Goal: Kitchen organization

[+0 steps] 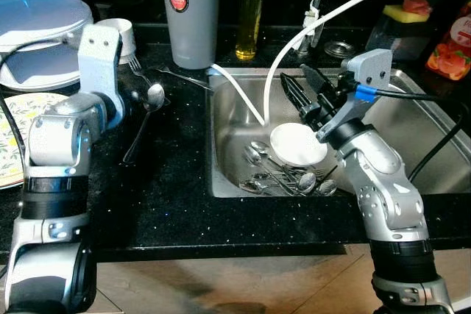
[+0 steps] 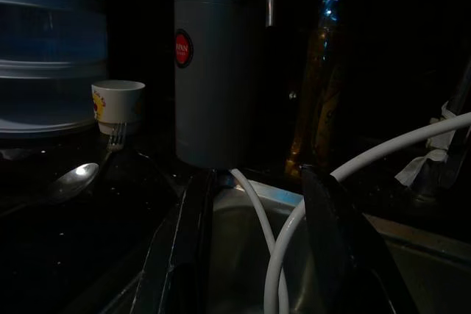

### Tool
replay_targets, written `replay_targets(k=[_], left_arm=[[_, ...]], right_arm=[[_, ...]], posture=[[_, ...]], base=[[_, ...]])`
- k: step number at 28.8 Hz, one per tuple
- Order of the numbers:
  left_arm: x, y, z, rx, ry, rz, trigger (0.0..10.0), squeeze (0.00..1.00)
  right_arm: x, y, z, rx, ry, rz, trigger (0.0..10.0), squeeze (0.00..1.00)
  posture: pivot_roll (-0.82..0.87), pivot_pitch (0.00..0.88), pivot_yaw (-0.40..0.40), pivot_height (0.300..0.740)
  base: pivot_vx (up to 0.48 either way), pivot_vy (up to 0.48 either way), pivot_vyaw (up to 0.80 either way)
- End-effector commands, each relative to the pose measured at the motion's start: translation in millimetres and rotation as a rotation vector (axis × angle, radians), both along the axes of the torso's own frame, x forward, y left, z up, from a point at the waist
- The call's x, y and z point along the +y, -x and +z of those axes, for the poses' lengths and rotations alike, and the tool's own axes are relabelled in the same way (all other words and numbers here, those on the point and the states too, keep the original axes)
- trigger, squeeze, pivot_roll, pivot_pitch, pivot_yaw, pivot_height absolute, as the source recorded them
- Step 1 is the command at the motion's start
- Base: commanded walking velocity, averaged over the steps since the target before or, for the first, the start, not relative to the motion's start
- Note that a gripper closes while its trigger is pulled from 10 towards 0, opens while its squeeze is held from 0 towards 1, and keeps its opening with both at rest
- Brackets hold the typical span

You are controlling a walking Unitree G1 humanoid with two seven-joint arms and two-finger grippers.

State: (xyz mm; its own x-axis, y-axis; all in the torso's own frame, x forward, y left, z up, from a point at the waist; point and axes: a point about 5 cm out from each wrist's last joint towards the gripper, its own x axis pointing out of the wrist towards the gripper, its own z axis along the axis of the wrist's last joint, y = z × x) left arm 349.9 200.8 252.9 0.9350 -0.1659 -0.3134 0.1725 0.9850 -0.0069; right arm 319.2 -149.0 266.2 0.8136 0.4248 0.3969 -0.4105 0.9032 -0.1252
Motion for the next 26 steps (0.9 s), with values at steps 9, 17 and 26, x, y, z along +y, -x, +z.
replay_targets(k=[9,17,26], left_arm=[[-0.8,-0.5,-27.0,0.118,-0.003,-0.013,10.0,0.00],[-3.5,6.1,-62.8,0.239,0.086,-0.020,0.3,0.00],[-3.6,2.0,-60.3,0.115,-0.096,0.027,0.0,0.00]], right_arm=[[0.1,-0.5,1.5,-0.004,-0.002,0.000,10.0,0.00],[0.4,-0.2,0.8,0.000,-0.008,-0.001,10.0,0.00],[2.5,-1.2,2.4,-0.004,-0.014,0.004,10.0,0.00]], posture=[[0.12,0.060,-0.008,0.740],[0.11,0.065,-0.009,0.740],[0.11,0.062,-0.013,0.740]], base=[[0.000,0.000,0.00],[0.000,0.000,0.00],[0.000,0.000,0.00]])
